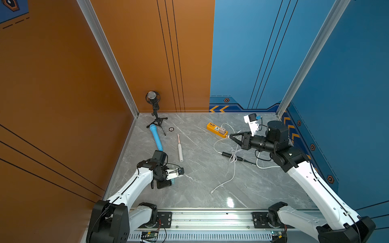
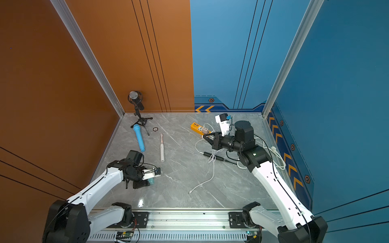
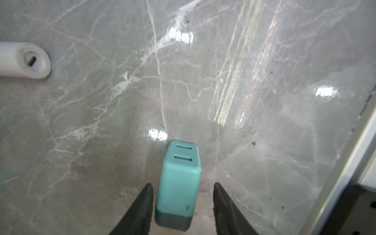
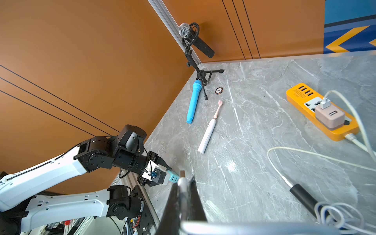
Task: Charge the electric toothbrush
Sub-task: Pick up the plug from the center of the board.
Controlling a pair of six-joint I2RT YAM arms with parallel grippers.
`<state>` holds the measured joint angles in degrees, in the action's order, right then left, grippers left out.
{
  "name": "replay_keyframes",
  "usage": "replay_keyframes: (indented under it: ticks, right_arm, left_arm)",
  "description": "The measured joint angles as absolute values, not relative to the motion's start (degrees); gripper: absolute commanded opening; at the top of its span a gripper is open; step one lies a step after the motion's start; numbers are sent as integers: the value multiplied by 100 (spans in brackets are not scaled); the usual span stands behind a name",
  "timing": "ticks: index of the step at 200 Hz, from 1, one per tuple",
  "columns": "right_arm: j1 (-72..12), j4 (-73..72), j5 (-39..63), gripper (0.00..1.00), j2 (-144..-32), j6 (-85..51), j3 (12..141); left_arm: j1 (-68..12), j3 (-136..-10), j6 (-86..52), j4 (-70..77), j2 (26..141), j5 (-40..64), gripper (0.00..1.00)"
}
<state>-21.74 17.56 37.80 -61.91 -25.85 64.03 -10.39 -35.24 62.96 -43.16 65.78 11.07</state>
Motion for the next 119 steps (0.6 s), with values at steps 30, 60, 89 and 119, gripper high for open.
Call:
replay_keyframes:
  ticks: [30,60,89,119]
  right_arm:
    - [-2174,1756,3802,2,-6191,-2585,6401]
    - [-2171,1756,3800,2,-6191,-2593,6401]
    - [-2106,1756,3798,2,-6193,-2714,6401]
    - [-1994,1750,3743,1,-6263,-2991,6401]
  left_arm:
    - [-1022,-3496,6292,-4104,6766,1164,36]
    - [-1002,-3485,6267,-3944,6840,1262,27]
    - [-1002,-3487,6226,-3826,6893,1424,15]
    - [-1002,-3903,5697,-3898,6965,1953,14]
